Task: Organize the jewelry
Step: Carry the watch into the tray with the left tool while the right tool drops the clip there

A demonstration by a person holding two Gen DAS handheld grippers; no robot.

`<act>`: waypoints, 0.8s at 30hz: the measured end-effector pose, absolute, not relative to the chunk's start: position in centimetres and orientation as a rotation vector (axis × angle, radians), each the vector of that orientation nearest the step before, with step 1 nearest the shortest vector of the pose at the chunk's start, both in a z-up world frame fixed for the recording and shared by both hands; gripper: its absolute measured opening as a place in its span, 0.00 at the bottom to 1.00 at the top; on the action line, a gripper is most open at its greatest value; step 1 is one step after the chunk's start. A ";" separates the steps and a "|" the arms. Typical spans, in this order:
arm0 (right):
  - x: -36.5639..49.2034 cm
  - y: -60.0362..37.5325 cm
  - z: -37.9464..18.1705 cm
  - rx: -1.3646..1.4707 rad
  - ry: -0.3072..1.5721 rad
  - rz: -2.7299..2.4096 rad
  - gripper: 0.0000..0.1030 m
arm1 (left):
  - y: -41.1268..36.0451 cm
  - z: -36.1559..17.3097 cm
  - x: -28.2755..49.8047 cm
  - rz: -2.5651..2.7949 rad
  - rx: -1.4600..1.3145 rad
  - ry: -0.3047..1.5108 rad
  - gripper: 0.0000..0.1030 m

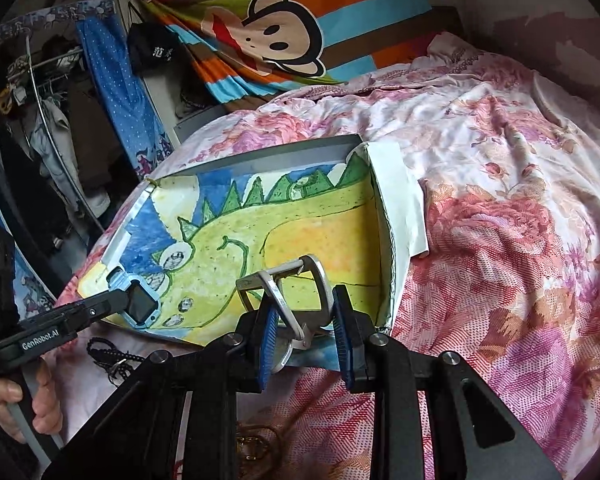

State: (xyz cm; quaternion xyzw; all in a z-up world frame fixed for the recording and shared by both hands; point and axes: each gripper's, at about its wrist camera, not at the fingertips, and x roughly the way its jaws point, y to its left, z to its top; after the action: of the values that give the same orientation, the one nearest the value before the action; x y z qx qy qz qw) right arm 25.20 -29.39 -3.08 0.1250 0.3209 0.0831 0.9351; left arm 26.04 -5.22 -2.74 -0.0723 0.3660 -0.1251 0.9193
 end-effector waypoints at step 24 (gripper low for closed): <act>18.0 -29.2 1.7 0.132 0.486 0.139 0.91 | -1.3 1.1 20.4 -0.085 -0.249 0.566 0.99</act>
State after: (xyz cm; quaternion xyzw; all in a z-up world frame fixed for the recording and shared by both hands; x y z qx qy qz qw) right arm 17.97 -29.21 1.74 0.0652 0.2402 0.0687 0.9661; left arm 20.36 -1.26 1.05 -0.1223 0.2785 -0.0418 0.9517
